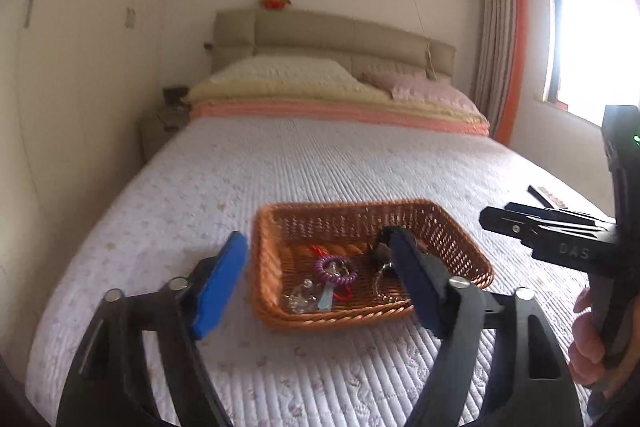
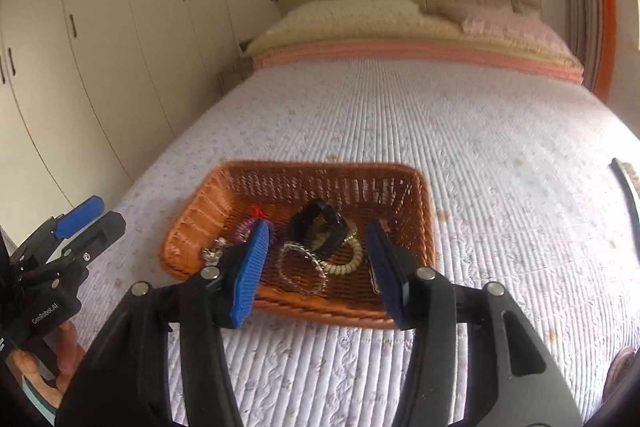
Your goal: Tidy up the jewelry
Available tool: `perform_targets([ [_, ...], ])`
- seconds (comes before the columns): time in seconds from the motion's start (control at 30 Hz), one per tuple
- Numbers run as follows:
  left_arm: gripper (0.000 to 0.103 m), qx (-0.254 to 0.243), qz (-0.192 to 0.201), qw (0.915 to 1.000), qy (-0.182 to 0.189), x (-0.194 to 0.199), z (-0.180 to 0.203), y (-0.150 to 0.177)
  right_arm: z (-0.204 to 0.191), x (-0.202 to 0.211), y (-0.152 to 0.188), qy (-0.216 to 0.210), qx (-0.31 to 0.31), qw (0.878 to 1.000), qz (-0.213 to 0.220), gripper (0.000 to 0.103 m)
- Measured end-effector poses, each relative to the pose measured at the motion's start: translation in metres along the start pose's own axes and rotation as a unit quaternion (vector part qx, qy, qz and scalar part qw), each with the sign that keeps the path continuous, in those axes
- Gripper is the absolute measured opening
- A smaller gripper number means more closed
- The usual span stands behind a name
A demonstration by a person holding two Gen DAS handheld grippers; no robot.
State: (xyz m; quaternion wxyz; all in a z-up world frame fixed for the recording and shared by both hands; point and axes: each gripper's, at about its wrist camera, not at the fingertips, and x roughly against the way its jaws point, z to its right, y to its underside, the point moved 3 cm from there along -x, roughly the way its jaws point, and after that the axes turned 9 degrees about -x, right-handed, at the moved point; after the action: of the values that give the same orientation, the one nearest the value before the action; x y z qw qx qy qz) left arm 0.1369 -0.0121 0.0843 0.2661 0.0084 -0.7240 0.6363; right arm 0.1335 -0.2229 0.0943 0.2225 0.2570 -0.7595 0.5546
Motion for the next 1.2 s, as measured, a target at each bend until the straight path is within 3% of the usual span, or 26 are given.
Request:
perform_targets([
  [0.07, 0.084, 0.002, 0.039, 0.999, -0.022, 0.027, 0.001, 0.005, -0.01, 0.031, 0.011, 0.001, 0.009, 0.998, 0.057, 0.078],
  [0.13, 0.089, 0.001, 0.071, 0.9967, -0.039, 0.048, 0.006, 0.013, -0.016, 0.062, 0.028, 0.022, 0.019, 0.991, 0.134, 0.094],
  [0.2, 0.09, -0.014, 0.09, 0.9936, -0.067, 0.065, 0.014, 0.024, -0.022, 0.088, 0.051, 0.035, 0.03, 0.979, 0.199, 0.095],
  [0.3, 0.093, -0.035, 0.099, 0.9886, -0.108, 0.079, 0.025, 0.043, -0.023, 0.11, 0.084, 0.034, 0.036, 0.966, 0.254, 0.095],
  [0.47, 0.095, -0.039, 0.108, 0.9787, -0.17, 0.083, 0.026, 0.069, -0.018, 0.096, 0.113, 0.065, 0.048, 0.966, 0.247, 0.095],
  [0.8, 0.095, -0.028, 0.089, 0.9805, -0.173, 0.065, 0.027, 0.095, 0.0, 0.072, 0.132, 0.071, 0.038, 0.97, 0.228, 0.095],
  [1.2, 0.096, -0.031, 0.078, 0.9805, -0.177, 0.062, 0.03, 0.099, 0.008, 0.06, 0.133, 0.067, 0.018, 0.977, 0.202, 0.095],
])
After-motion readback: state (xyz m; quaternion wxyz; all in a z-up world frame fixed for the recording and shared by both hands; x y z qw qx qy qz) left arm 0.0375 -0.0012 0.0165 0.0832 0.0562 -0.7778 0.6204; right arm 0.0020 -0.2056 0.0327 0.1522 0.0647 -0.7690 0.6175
